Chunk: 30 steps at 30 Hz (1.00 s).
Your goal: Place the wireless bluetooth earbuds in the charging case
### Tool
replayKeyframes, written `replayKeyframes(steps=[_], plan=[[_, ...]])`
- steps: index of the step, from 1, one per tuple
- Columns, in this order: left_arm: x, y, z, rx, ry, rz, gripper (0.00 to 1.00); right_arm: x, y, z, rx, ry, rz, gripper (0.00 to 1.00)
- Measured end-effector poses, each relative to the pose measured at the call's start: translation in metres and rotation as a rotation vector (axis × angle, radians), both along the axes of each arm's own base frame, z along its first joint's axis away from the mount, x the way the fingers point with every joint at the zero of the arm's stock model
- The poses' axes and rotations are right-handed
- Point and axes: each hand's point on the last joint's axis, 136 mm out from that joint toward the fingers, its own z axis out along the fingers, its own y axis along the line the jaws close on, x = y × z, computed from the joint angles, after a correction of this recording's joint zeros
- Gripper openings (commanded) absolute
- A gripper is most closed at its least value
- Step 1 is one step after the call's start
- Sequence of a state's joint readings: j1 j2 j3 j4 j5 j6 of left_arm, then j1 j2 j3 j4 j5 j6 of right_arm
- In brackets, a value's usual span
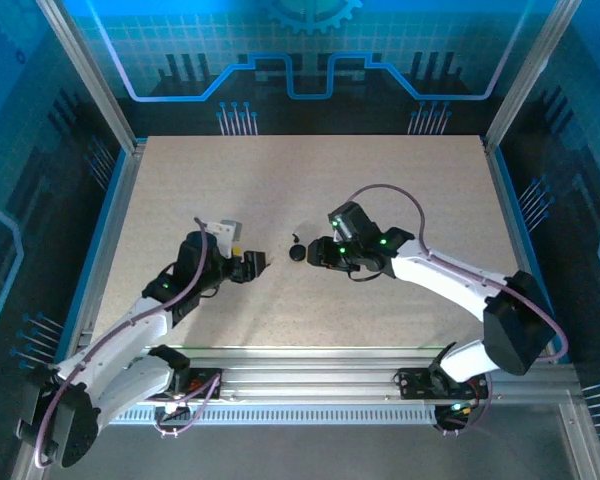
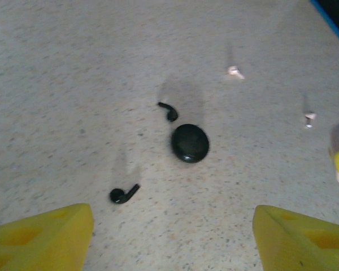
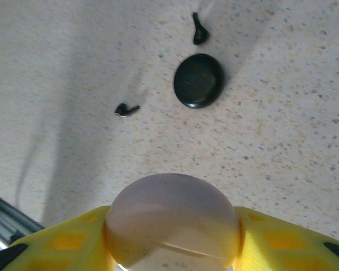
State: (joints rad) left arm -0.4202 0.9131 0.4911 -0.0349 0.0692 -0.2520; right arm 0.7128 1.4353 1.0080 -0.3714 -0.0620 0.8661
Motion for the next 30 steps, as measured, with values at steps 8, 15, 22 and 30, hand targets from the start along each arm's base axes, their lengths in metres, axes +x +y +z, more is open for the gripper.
replayKeyframes(steps=[8, 15, 22, 30], plan=[[-0.021, -0.036, 0.016, -0.07, -0.181, -0.177, 0.68, -0.005, 0.005, 0.035, 0.168, -0.087, -0.009, 0.48], [-0.044, -0.069, 0.024, -0.091, -0.329, -0.348, 0.68, 0.001, 0.019, 0.056, 0.271, -0.125, 0.0, 0.48], [-0.043, -0.084, 0.027, -0.104, -0.384, -0.377, 0.6, -0.002, 0.031, 0.063, 0.362, -0.137, 0.007, 0.48], [-0.037, -0.1, 0.032, -0.136, -0.447, -0.376, 0.6, -0.016, 0.041, 0.067, 0.43, -0.133, 0.023, 0.49]])
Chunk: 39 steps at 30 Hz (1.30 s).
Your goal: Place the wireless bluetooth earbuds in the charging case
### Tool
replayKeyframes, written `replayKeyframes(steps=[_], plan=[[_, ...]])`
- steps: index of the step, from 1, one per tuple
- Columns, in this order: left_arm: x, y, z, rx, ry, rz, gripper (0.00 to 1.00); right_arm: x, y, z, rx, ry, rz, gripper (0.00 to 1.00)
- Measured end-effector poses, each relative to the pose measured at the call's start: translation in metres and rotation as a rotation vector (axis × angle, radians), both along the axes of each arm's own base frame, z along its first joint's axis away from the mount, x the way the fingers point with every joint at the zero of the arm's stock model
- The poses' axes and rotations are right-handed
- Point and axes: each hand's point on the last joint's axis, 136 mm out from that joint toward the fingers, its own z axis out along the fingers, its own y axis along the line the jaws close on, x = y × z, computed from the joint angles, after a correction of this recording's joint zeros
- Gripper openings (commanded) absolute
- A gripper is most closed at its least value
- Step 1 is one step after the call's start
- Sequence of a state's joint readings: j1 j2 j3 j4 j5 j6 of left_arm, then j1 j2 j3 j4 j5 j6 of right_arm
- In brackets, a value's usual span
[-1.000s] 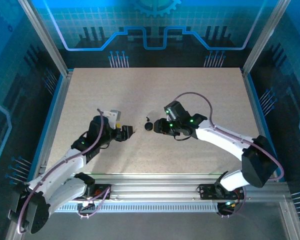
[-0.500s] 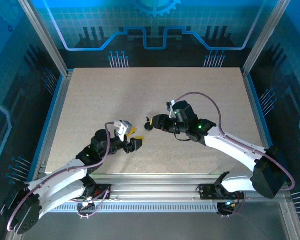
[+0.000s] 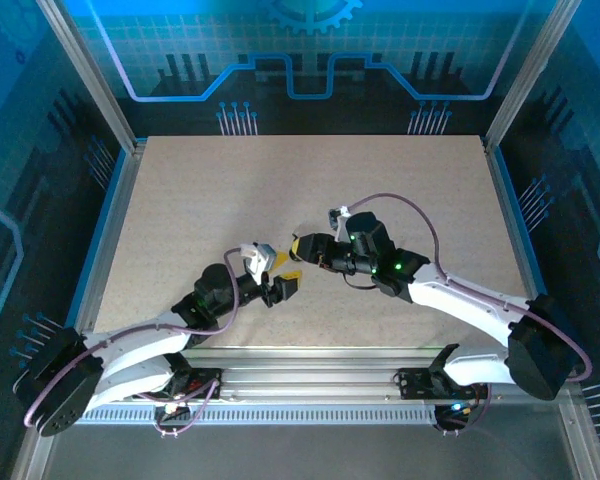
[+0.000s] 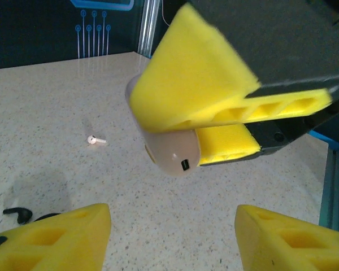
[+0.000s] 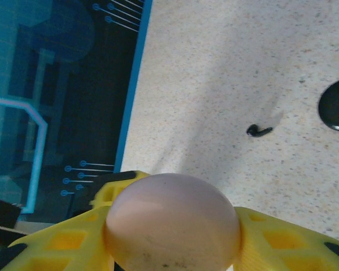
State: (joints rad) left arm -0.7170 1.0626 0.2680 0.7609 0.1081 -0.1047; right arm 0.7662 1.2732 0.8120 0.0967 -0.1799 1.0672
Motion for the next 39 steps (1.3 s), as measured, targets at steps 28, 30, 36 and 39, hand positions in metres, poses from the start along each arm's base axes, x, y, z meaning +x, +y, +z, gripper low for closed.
replayKeyframes(steps=[28, 30, 36, 39], plan=[[0.006, -0.009, 0.026, -0.122, -0.125, 0.041, 0.47, -0.012, 0.005, 0.005, 0.079, 0.0, 0.019, 0.49], [0.006, -0.009, 0.026, -0.122, -0.125, 0.041, 0.46, -0.013, 0.005, 0.006, 0.083, 0.001, 0.025, 0.49], [0.004, -0.01, 0.028, -0.126, -0.129, 0.039, 0.4, -0.015, 0.006, 0.006, 0.088, 0.009, 0.037, 0.49], [0.004, -0.009, 0.032, -0.136, -0.137, 0.041, 0.35, -0.017, 0.007, 0.006, 0.088, 0.009, 0.041, 0.49]])
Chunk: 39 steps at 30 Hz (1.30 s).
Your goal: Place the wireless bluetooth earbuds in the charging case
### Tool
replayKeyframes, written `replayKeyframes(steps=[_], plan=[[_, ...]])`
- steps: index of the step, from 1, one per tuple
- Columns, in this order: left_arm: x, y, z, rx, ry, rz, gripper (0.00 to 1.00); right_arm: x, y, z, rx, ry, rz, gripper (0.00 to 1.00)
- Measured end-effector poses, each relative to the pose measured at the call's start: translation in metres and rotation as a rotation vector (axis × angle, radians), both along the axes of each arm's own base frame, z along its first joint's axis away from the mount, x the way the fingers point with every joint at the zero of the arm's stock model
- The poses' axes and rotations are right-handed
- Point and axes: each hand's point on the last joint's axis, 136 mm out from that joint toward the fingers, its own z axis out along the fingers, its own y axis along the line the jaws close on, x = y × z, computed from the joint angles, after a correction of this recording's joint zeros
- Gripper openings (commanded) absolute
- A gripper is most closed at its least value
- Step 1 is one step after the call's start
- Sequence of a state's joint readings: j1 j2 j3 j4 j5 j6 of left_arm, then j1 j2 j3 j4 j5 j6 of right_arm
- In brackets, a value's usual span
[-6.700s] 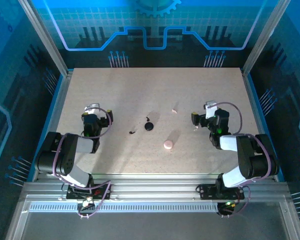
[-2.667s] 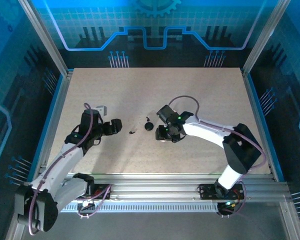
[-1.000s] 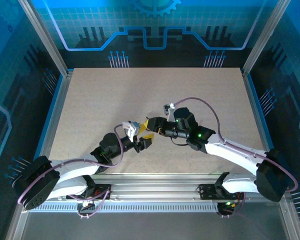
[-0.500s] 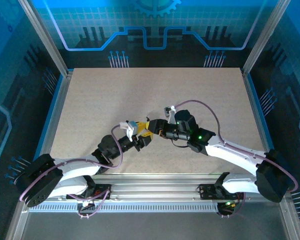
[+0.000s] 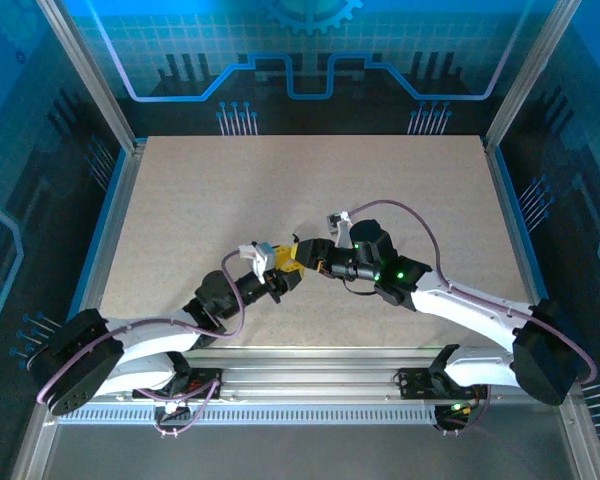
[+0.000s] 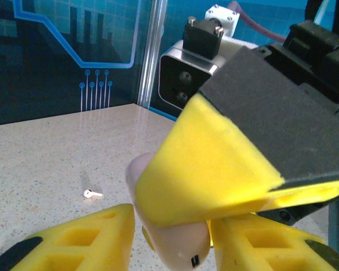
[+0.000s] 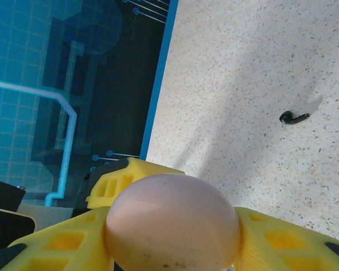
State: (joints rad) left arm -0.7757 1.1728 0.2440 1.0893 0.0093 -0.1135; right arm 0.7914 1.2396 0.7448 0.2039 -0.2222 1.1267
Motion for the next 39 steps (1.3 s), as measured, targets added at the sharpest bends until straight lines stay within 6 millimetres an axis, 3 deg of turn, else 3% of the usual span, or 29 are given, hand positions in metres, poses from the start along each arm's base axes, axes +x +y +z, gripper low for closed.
replayKeyframes(steps=[4, 13, 22, 28, 33, 36, 39], plan=[[0.0, 0.002, 0.003, -0.007, -0.002, 0.006, 0.27, 0.0, 0.001, 0.003, 0.01, -0.009, 0.003, 0.49], [-0.008, 0.002, 0.003, 0.006, 0.019, -0.022, 0.12, -0.004, -0.003, 0.003, -0.034, -0.056, 0.019, 0.66], [-0.017, 0.002, 0.007, 0.009, 0.02, -0.057, 0.08, -0.007, -0.019, 0.015, -0.097, -0.187, 0.035, 0.77], [-0.028, -0.001, 0.013, 0.004, 0.009, -0.115, 0.1, -0.012, -0.044, 0.054, -0.134, -0.446, 0.069, 0.75], [-0.042, -0.008, 0.013, 0.014, 0.009, -0.204, 0.1, -0.031, -0.066, 0.079, -0.225, -0.769, 0.193, 0.73], [-0.049, -0.014, 0.014, 0.019, 0.01, -0.26, 0.1, -0.05, -0.07, 0.077, -0.298, -0.944, 0.328, 0.72], [-0.056, -0.017, 0.017, 0.015, 0.0, -0.303, 0.1, -0.067, -0.07, 0.061, -0.365, -1.054, 0.481, 0.66]])
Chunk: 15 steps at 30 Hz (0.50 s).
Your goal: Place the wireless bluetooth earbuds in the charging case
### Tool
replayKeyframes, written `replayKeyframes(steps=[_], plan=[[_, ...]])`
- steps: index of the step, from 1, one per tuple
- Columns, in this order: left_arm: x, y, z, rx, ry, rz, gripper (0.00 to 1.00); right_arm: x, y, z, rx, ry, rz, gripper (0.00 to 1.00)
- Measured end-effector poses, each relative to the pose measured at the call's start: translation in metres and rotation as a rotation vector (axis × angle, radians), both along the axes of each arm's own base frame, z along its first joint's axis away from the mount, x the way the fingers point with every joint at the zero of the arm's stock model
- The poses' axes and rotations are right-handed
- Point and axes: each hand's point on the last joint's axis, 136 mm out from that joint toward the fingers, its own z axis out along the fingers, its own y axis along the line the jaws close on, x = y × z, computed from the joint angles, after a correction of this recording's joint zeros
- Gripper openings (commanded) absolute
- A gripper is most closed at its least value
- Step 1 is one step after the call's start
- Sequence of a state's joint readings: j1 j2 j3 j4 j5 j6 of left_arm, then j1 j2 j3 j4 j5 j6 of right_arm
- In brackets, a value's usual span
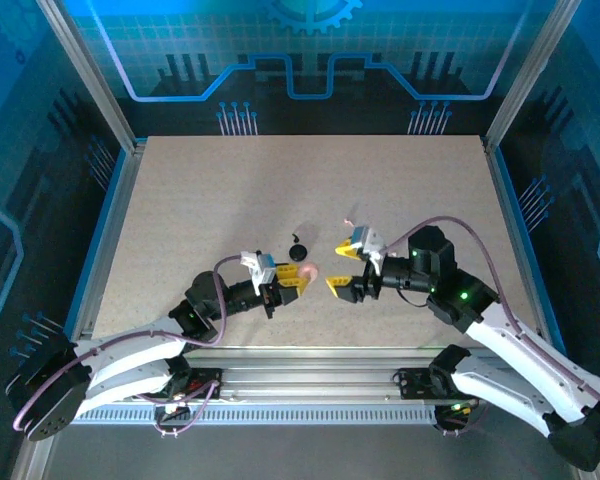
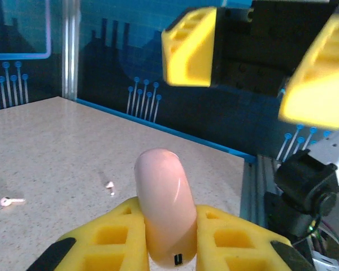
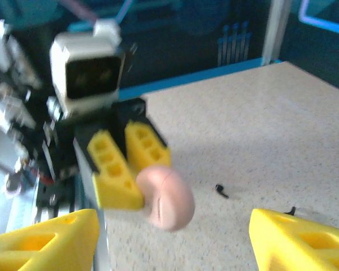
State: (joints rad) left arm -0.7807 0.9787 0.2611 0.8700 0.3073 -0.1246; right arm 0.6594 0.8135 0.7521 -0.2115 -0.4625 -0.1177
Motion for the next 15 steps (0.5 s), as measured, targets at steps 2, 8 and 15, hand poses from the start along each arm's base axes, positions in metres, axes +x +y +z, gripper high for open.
replayKeyframes(steps=[2, 8, 15], plan=[[-0.004, -0.001, 0.003, -0.008, -0.01, -0.022, 0.1, -0.007, -0.001, -0.012, -0.065, -0.045, 0.071, 0.63], [-0.014, -0.004, 0.012, -0.033, -0.044, -0.081, 0.1, -0.01, 0.002, -0.028, -0.169, -0.085, 0.202, 0.6], [-0.021, -0.004, 0.018, -0.045, -0.063, -0.112, 0.1, -0.012, 0.016, -0.018, -0.155, -0.094, 0.318, 0.57]])
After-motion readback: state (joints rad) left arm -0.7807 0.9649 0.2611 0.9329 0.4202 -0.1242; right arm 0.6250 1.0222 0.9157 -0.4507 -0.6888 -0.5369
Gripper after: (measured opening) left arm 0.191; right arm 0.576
